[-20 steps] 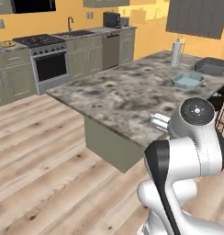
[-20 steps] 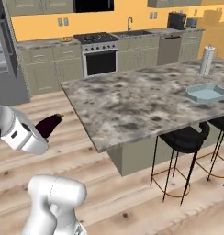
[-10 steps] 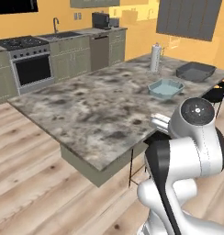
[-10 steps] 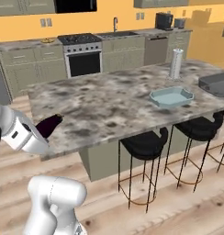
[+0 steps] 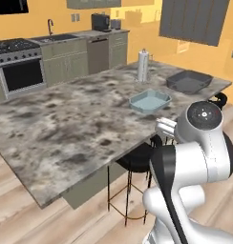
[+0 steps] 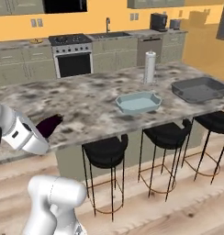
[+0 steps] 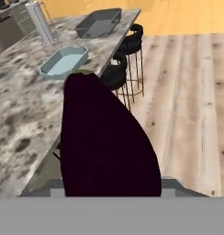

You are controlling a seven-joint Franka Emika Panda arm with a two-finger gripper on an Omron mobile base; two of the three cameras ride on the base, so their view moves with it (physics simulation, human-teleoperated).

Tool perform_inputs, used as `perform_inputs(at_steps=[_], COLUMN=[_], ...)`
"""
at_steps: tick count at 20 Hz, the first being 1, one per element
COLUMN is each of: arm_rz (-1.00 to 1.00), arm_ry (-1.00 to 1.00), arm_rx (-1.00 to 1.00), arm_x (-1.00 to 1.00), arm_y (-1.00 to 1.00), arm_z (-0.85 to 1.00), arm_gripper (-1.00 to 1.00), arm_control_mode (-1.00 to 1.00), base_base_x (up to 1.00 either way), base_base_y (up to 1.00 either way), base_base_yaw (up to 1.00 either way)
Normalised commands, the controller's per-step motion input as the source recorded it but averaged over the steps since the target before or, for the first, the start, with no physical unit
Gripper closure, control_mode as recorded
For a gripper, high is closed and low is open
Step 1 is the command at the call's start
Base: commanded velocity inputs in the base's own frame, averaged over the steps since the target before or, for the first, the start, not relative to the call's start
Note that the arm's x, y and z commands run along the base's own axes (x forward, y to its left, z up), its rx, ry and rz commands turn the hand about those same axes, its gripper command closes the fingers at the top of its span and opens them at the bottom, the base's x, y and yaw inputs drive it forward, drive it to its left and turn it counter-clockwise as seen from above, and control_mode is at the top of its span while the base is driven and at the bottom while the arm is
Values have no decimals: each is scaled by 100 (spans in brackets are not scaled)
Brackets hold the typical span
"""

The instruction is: Place the cold items (eggplant and corn) from the fridge in one tupperware on the dining counter. Place the warm items (kebab skewer and hot dog) in the stove area in another tupperware.

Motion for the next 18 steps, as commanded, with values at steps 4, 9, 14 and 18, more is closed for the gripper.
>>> perform_inputs(at_steps=[4,9,14,18], arm_rz=[0,0,0,0], arm_ry=[0,0,0,0], arm_rx=[0,0,0,0], arm_x=[0,0,0,0], arm_y=[0,0,0,0], arm_z=[0,0,0,0], arm_gripper=[100,100,100,100], arm_control_mode=[100,100,100,100], base_base_x=[0,0,16,49], base_base_y=[-100,-100,-100,-99], base_base_yaw=[16,23,31,33])
